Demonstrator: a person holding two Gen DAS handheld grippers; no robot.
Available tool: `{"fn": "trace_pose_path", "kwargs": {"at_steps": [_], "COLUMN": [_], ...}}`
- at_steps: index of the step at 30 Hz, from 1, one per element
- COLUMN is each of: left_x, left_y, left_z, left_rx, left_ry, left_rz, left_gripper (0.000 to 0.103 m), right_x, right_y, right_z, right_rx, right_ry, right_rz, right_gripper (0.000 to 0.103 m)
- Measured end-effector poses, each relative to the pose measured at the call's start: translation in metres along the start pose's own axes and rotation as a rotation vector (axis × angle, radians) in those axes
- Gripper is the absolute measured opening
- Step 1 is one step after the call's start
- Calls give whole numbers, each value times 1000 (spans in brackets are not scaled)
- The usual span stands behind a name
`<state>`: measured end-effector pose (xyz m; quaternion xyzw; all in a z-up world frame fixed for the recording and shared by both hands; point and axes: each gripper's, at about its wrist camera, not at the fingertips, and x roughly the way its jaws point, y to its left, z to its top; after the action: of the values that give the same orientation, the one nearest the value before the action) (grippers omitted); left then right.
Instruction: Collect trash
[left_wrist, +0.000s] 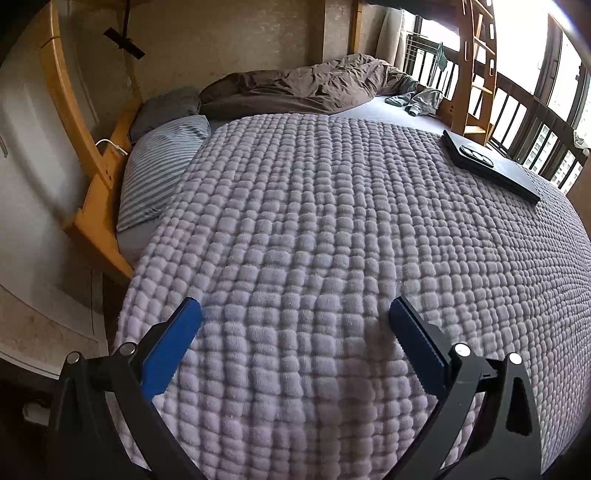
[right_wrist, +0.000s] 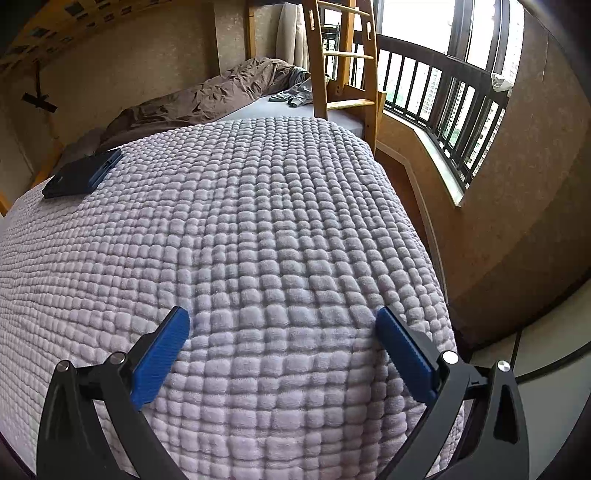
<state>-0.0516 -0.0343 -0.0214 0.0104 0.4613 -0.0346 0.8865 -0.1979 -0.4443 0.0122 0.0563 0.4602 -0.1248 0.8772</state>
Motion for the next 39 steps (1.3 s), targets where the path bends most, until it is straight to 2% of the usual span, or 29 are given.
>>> {"fn": "trace_pose_path", "kwargs": {"at_steps": [39], "left_x": [-2], "left_y": [1], "left_z": [-1], "left_rx": [2], "left_ry": [2], "left_rz": [0], "left_gripper": [102], "right_x": [-2], "right_y": [2], "right_z": [0], "right_rx": [-2], "right_ry": [1], "right_rz": [-2], "right_gripper": [99]}}
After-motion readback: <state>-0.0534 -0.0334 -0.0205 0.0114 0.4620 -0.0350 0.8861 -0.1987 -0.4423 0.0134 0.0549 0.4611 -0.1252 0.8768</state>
